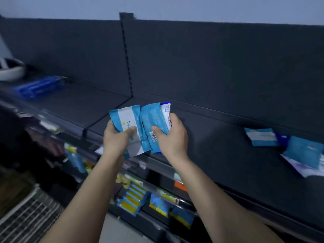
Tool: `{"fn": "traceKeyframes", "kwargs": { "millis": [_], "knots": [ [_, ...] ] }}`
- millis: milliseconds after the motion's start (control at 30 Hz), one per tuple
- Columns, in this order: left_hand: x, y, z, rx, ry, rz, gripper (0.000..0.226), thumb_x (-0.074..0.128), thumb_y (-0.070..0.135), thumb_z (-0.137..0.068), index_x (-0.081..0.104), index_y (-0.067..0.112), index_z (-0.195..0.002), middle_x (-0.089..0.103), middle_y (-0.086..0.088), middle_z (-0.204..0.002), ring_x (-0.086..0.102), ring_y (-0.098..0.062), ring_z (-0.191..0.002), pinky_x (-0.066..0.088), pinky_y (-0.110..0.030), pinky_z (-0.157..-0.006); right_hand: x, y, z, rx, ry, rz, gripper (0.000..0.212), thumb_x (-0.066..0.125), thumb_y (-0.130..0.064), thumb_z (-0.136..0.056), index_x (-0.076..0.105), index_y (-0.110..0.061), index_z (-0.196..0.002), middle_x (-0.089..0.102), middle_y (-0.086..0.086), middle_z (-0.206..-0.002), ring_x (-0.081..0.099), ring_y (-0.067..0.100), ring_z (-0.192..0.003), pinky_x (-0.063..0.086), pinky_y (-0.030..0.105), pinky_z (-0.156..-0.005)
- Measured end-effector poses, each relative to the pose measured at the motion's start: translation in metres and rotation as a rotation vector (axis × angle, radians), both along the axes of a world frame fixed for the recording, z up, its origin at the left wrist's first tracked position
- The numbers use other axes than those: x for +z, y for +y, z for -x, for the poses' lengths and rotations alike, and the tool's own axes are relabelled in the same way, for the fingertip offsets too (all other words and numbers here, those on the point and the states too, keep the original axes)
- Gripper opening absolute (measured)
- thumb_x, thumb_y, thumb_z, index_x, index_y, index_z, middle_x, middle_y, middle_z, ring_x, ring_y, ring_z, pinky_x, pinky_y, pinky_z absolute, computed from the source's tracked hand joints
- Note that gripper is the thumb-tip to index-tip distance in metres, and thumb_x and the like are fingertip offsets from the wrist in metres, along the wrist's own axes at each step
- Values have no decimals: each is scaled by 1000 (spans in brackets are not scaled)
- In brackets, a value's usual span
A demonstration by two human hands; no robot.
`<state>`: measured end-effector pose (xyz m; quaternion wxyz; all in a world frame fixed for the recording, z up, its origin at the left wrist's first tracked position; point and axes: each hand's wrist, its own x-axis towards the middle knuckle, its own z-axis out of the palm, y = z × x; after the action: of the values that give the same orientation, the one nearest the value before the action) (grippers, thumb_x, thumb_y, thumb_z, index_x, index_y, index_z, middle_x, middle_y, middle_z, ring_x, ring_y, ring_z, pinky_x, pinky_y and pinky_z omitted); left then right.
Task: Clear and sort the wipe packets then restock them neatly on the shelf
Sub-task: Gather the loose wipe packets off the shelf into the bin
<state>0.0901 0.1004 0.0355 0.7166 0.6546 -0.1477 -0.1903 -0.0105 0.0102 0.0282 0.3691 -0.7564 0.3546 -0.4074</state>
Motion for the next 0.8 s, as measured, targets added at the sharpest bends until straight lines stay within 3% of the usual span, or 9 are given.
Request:
{"fn": "traceKeyframes", "kwargs": {
  "millis": [167, 500, 700, 800],
  "knots": [
    [-2, 94, -67, 147, 13, 7, 34, 63, -5, -85, 54, 10, -114, 67, -9, -104, 65, -25, -86, 54, -41, -79, -3, 78, -85, 142, 8, 2, 27, 74, -25, -78, 56, -15, -96, 63, -2, -98, 58, 21, -93, 49, 40, -79],
    [-12, 275, -186, 441, -9, -60, 29, 65, 0, -86, 53, 16, -107, 66, -7, -106, 65, -26, -93, 54, -43, -85, -19, 234, -243, 434, 69, 55, 33, 73, -29, -79, 57, -17, -105, 64, -1, -105, 59, 22, -98, 48, 36, -81],
    [-16, 352, -244, 606, 7, -85, 30, 66, 4, -87, 53, 16, -110, 65, 1, -99, 63, -16, -85, 54, -32, -72, -22, 304, -322, 609, 124, 97, 35, 73, -32, -80, 54, -18, -105, 62, -1, -110, 57, 22, -101, 48, 38, -85],
    [-22, 384, -275, 692, 2, -115, 29, 67, 6, -87, 53, 19, -110, 64, 4, -97, 63, -13, -86, 52, -30, -70, -26, 330, -362, 697, 156, 109, 31, 73, -33, -80, 53, -21, -101, 61, -5, -102, 56, 17, -93, 47, 34, -76]
  ]
}}
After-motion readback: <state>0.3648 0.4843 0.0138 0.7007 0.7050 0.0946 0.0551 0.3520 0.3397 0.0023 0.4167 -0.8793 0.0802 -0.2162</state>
